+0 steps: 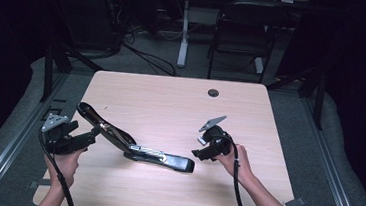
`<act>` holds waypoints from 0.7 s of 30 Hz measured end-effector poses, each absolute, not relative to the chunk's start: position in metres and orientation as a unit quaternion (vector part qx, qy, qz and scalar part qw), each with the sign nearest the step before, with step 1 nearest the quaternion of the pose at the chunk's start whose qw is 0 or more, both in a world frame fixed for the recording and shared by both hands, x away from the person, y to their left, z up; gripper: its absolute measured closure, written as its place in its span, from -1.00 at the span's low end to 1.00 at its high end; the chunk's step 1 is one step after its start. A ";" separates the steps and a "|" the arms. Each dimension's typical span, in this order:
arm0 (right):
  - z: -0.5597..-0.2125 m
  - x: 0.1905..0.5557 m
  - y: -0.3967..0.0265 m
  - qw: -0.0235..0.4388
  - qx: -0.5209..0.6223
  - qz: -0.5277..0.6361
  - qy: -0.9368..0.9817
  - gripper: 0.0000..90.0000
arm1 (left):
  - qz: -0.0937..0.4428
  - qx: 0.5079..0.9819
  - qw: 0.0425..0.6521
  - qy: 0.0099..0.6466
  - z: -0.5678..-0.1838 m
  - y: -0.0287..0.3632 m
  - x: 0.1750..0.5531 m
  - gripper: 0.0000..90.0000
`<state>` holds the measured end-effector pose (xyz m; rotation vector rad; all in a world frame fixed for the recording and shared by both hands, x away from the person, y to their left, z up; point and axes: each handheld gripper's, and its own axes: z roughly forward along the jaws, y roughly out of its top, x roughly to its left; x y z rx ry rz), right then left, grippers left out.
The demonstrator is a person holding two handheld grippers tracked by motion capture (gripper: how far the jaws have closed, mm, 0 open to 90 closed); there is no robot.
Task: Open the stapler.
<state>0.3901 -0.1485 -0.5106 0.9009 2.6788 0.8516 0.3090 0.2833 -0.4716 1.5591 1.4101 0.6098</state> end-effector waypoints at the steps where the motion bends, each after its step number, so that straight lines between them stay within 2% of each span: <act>1: -0.509 0.393 -0.149 0.096 0.309 0.284 0.902 -0.44 | 0.248 0.634 0.458 0.572 -0.472 0.283 0.309 -0.71; 10: -0.510 0.407 -0.153 0.082 0.329 0.268 0.902 -0.65 | 0.245 0.637 0.456 0.571 -0.473 0.283 0.312 -0.71; 21: -0.507 0.421 -0.151 0.077 0.342 0.266 0.898 -0.71 | 0.233 0.649 0.445 0.572 -0.477 0.282 0.316 -0.72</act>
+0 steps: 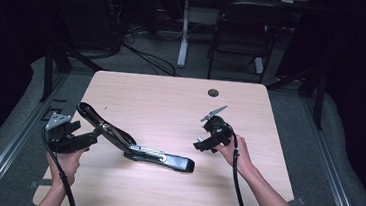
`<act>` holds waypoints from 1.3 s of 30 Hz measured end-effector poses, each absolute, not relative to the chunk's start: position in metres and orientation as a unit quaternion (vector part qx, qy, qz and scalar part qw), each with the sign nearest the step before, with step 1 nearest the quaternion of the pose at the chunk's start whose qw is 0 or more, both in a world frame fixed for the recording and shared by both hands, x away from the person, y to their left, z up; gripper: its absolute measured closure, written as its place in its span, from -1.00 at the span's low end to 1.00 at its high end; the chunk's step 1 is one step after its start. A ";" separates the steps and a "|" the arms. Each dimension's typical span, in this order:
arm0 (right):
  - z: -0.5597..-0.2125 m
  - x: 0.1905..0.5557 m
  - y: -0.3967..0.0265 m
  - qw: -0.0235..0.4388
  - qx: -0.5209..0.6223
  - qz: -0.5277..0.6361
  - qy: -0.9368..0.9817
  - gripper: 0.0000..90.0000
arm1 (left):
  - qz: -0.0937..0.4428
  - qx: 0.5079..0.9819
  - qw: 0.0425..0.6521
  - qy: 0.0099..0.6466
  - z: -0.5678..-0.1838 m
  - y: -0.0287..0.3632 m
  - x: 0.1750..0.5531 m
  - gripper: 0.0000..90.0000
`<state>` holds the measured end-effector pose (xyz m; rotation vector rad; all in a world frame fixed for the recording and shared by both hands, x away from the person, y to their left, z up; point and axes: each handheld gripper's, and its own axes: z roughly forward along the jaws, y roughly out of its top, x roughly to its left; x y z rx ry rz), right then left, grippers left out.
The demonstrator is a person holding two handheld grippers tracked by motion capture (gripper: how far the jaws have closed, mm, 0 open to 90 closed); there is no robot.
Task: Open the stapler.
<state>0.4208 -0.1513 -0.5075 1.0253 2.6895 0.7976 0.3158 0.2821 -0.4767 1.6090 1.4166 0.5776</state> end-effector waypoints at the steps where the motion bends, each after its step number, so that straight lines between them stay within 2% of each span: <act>1: -0.507 0.423 -0.151 0.078 0.343 0.265 0.898 -0.71 | 0.229 0.651 0.442 0.573 -0.478 0.282 0.316 -0.73; 8: -0.505 0.441 -0.149 0.058 0.354 0.273 0.893 -0.68 | 0.221 0.656 0.429 0.581 -0.481 0.286 0.319 -0.78; 15: -0.505 0.456 -0.149 0.069 0.366 0.270 0.888 -0.67 | 0.218 0.659 0.417 0.587 -0.483 0.288 0.321 -0.83; 21: -0.514 0.463 -0.147 0.059 0.380 0.253 0.888 -0.60 | 0.218 0.660 0.413 0.588 -0.484 0.289 0.322 -0.85; 32: -0.530 0.465 -0.140 0.047 0.387 0.219 0.894 0.11 | 0.218 0.663 0.411 0.587 -0.484 0.288 0.323 -0.86; 39: -0.536 0.467 -0.140 0.044 0.391 0.212 0.894 0.36 | 0.214 0.667 0.407 0.587 -0.484 0.288 0.323 -0.86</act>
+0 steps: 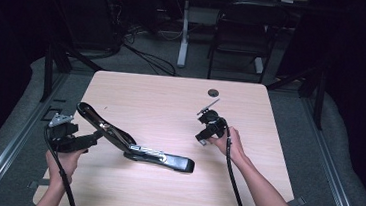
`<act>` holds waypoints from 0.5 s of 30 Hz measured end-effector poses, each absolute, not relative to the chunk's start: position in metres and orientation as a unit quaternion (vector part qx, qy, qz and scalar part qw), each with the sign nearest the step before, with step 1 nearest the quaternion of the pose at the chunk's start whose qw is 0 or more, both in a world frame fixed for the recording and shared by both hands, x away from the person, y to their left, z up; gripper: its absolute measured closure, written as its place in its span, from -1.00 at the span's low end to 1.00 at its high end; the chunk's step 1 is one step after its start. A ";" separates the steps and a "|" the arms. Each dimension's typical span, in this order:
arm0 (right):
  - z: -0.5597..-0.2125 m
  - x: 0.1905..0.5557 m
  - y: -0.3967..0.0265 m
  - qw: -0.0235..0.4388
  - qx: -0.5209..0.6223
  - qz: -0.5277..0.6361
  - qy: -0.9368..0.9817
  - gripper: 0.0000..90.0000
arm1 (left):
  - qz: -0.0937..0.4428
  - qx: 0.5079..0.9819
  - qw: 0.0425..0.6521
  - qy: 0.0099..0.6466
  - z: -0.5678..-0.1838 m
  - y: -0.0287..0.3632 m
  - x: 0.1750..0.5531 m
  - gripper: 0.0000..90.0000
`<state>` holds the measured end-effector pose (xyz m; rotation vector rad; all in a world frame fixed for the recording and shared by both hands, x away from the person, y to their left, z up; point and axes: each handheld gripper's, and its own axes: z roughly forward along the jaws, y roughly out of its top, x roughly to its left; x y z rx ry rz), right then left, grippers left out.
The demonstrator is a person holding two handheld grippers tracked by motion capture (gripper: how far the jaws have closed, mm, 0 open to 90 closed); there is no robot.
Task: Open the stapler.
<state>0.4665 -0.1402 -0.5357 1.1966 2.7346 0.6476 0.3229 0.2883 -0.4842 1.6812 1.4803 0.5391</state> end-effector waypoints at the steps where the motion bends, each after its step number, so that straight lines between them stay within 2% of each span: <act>1: -0.536 0.467 -0.140 0.042 0.391 0.208 0.896 0.38 | 0.213 0.667 0.407 0.587 -0.484 0.288 0.323 -0.86; 9: -0.541 0.466 -0.137 0.044 0.391 0.203 0.897 0.54 | 0.214 0.668 0.408 0.585 -0.485 0.288 0.322 -0.86; 15: -0.542 0.466 -0.136 0.048 0.393 0.198 0.897 0.58 | 0.217 0.668 0.407 0.584 -0.485 0.287 0.323 -0.86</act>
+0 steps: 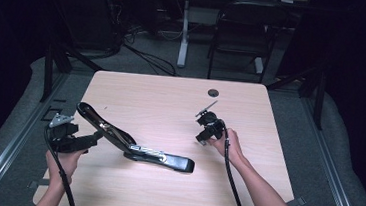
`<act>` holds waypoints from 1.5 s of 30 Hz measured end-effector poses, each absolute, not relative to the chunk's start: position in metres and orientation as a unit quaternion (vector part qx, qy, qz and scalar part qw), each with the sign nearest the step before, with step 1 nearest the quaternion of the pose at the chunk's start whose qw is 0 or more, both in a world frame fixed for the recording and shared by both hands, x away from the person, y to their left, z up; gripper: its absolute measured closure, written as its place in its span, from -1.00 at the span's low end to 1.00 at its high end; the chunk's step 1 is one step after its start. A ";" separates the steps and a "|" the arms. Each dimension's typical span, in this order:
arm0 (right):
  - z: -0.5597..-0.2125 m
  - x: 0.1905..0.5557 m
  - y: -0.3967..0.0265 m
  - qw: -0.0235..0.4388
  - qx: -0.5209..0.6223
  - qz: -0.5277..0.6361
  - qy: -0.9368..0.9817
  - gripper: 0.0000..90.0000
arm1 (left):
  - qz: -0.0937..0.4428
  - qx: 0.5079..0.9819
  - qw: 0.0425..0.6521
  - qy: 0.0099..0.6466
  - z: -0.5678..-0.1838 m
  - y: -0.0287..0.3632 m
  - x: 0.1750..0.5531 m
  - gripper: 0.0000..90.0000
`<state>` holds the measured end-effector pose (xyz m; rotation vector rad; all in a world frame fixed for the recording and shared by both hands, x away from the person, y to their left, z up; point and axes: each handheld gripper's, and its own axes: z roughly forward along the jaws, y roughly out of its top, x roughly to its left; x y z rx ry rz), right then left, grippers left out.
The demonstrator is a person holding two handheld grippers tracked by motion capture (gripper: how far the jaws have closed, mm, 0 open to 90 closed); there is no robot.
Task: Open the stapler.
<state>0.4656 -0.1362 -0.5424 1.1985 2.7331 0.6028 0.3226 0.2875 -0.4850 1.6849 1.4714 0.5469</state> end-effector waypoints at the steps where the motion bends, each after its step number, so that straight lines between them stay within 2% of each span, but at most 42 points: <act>1: -0.543 0.466 -0.136 0.050 0.395 0.199 0.896 0.59 | 0.217 0.669 0.406 0.583 -0.485 0.287 0.323 -0.86; 9: -0.547 0.464 -0.134 0.053 0.394 0.192 0.897 0.72 | 0.216 0.670 0.405 0.583 -0.485 0.288 0.322 -0.86; 23: -0.548 0.463 -0.135 0.066 0.404 0.205 0.889 0.74 | 0.213 0.671 0.405 0.583 -0.486 0.288 0.323 -0.86; 45: -0.526 0.463 -0.141 0.068 0.381 0.195 0.901 0.74 | 0.212 0.672 0.405 0.583 -0.486 0.289 0.323 -0.86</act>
